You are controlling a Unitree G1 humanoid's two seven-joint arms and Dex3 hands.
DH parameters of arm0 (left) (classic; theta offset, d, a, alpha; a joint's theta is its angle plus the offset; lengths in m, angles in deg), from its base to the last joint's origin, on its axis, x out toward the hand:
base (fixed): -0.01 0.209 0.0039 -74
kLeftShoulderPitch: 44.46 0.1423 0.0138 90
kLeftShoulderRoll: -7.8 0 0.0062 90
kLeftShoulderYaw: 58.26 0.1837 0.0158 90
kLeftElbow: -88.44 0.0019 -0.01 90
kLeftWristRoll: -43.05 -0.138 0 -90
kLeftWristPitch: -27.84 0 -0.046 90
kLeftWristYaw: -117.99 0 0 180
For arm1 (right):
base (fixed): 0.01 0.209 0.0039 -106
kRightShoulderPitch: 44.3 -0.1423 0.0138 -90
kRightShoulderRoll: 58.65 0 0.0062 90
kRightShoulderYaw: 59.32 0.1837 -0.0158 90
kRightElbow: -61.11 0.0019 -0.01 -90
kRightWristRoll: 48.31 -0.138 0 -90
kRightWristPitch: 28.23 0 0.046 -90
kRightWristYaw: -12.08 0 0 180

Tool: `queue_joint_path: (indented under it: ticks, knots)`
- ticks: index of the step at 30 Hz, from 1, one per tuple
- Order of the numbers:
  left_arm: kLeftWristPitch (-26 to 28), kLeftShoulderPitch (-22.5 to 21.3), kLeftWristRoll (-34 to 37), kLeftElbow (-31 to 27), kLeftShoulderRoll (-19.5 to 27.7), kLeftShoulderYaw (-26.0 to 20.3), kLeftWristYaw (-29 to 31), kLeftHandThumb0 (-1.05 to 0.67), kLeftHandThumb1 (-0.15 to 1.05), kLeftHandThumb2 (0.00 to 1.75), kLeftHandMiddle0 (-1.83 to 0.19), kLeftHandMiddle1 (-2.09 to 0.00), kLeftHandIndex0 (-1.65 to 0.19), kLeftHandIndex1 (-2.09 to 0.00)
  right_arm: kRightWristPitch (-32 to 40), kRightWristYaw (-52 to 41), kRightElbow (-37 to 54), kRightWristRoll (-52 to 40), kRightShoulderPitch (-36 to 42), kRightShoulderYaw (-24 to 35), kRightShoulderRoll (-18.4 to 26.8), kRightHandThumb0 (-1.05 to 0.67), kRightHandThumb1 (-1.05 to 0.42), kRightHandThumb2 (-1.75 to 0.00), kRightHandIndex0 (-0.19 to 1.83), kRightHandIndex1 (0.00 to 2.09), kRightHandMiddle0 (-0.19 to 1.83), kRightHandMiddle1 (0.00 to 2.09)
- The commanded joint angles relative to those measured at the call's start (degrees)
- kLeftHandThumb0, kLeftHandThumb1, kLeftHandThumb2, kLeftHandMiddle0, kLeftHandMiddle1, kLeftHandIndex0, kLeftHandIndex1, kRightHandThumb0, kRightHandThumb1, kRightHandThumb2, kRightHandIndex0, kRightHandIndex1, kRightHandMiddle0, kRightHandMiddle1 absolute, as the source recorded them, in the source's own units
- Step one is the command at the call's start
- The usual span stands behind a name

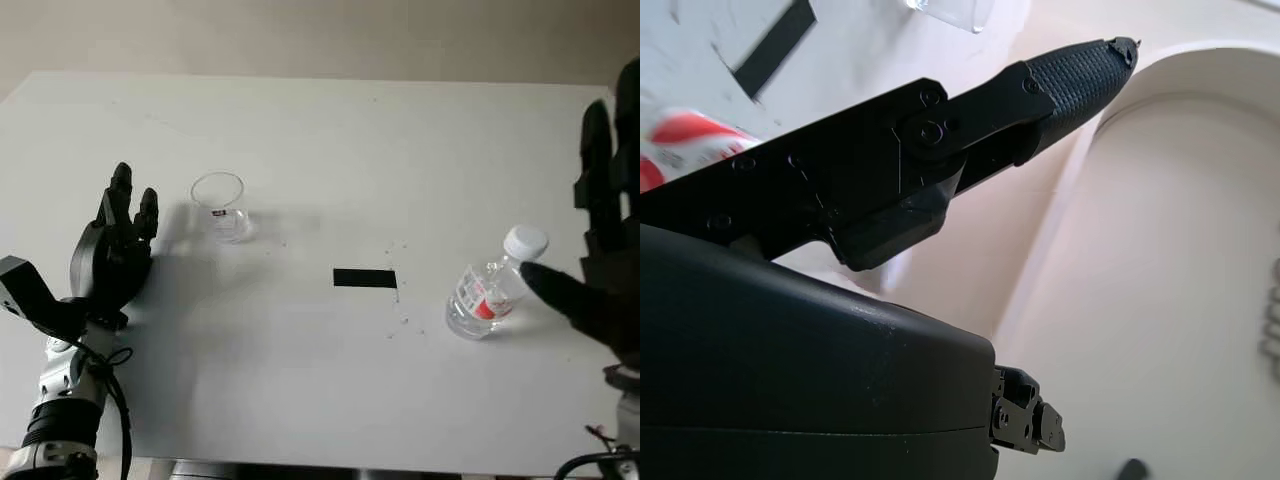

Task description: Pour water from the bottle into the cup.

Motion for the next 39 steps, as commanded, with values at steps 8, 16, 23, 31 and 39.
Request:
queue_joint_path:
  ticks: [8, 16, 23, 31, 39]
  knots:
    - [0.3, 1.2, -0.1, -0.8, 0.9, -0.4, 0.1, -0.87, 1.05, 0.61, 0.19, 0.0, 0.19, 0.0, -1.7, 3.9, -2.6, 2.4, 3.8, -2.7, -4.1, -0.96, -0.96, -0.06, -0.19, 0.0, -0.19, 0.0]
    - [0.9, 0.9, -0.4, -0.9, 1.3, -0.4, -0.7, -0.87, 1.05, 0.61, 0.19, -0.01, 0.19, 0.0, -2.7, 6.1, -4.5, 4.5, 5.6, -4.6, -5.9, -0.97, -0.99, -0.06, -0.19, 0.0, -0.19, 0.0]
    - [1.1, 1.0, -0.4, -1.4, 1.4, -0.2, -1.0, -0.88, 1.05, 0.61, 0.19, -0.02, 0.19, 0.0, -2.6, 7.3, -7.1, 4.6, 5.3, -5.8, -7.1, -0.98, -1.0, -0.06, -0.19, 0.0, -0.19, 0.0]
    - [1.3, 1.5, -0.4, -2.0, 1.6, -0.3, -1.2, -0.87, 1.05, 0.61, 0.19, -0.01, 0.19, 0.0, -0.9, 8.3, -12.3, 4.0, 3.8, -7.6, -7.6, -0.97, -0.97, -0.05, -0.19, 0.0, -0.19, 0.0]
    - [1.4, 1.3, 0.0, -1.8, 1.7, -0.5, -0.9, -0.86, 1.05, 0.6, 0.19, 0.0, 0.19, 0.0, 2.3, 9.3, -16.6, 5.0, 0.8, -10.6, -8.0, -1.03, -0.95, -0.05, -0.19, 0.0, -0.19, 0.0]
